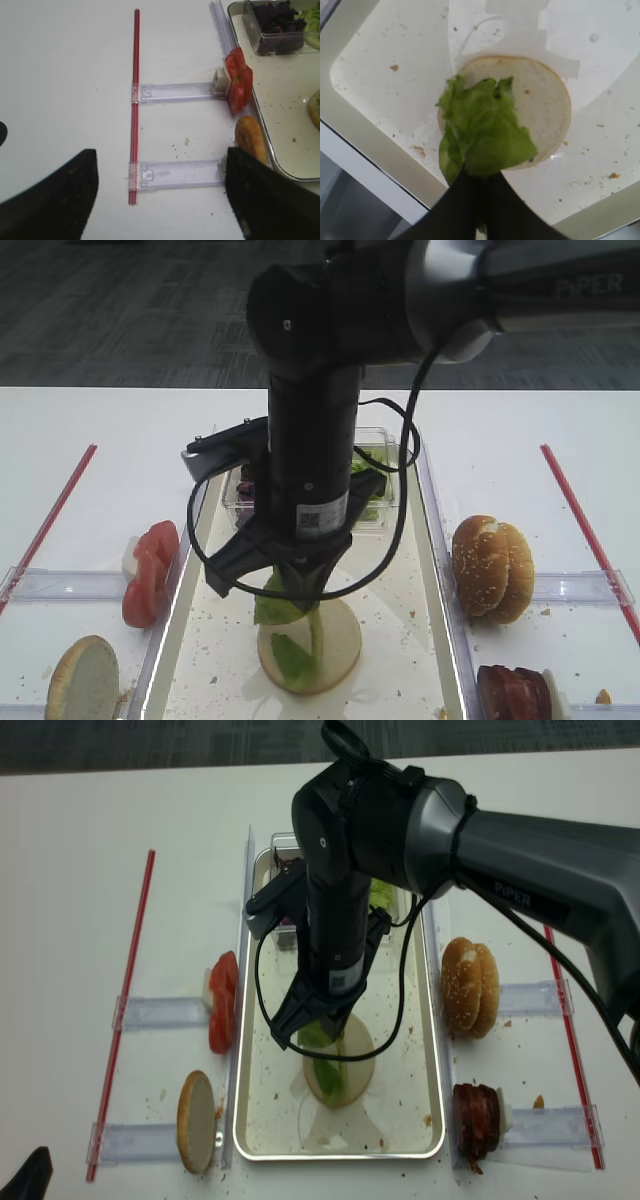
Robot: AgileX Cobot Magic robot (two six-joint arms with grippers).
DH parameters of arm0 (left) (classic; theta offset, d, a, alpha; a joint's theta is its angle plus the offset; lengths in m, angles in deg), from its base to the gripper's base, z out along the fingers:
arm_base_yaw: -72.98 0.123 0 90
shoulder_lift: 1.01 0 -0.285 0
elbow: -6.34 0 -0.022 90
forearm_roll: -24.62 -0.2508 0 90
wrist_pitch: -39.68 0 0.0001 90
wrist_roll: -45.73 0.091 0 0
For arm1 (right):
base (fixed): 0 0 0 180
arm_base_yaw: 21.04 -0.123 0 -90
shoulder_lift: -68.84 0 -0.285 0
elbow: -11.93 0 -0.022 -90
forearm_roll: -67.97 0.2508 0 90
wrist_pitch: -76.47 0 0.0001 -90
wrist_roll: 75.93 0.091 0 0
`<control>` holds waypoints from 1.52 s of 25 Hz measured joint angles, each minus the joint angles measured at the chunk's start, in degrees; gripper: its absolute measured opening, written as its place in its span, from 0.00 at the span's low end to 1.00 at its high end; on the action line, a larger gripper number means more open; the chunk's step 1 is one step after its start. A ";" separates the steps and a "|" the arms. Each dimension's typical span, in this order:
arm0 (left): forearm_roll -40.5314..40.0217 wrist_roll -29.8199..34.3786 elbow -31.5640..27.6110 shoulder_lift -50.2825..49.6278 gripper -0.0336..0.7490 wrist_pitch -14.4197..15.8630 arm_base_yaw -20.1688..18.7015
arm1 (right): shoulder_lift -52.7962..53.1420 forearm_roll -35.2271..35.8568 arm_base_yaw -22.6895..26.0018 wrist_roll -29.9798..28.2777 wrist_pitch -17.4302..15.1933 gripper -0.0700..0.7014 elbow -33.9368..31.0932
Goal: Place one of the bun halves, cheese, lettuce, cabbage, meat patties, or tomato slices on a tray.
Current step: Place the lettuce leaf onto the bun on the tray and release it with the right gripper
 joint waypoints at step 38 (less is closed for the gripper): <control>0.36 0.00 0.00 0.00 0.67 0.00 0.00 | -3.21 -3.48 0.00 0.34 0.24 0.48 -2.12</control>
